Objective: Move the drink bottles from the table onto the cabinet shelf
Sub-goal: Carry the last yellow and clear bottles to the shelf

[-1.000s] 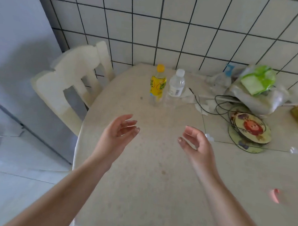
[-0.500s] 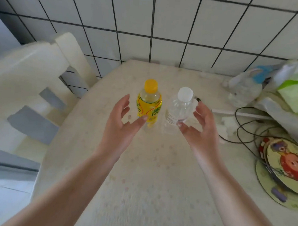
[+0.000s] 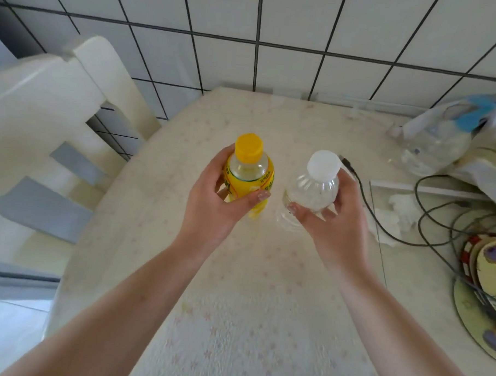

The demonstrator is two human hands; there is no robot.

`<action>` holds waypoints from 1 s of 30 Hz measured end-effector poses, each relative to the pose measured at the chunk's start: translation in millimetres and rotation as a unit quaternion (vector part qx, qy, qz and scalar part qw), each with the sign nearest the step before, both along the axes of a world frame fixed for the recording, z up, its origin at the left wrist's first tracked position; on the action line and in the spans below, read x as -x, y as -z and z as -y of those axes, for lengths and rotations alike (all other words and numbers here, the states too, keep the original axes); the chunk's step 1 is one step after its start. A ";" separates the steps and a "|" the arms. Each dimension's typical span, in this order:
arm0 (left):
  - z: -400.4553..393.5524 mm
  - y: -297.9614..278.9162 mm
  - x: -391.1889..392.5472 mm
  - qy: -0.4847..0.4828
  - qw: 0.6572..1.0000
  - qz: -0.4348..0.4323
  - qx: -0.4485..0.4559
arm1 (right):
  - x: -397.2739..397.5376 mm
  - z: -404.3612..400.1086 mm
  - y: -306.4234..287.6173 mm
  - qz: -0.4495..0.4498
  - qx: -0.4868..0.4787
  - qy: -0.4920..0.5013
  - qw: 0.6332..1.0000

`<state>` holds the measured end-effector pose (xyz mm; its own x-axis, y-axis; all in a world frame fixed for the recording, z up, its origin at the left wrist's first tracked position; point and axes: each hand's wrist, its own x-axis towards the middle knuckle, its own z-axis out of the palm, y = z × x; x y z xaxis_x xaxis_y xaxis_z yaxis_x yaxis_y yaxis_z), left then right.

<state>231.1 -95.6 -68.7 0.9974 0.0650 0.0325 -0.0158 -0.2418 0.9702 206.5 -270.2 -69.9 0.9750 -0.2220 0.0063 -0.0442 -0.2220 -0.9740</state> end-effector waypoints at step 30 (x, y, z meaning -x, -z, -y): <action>-280.9 -75.4 552.1 -0.437 0.896 0.037 0.071 | 367.9 -317.7 -93.4 0.027 -0.005 -0.498 0.867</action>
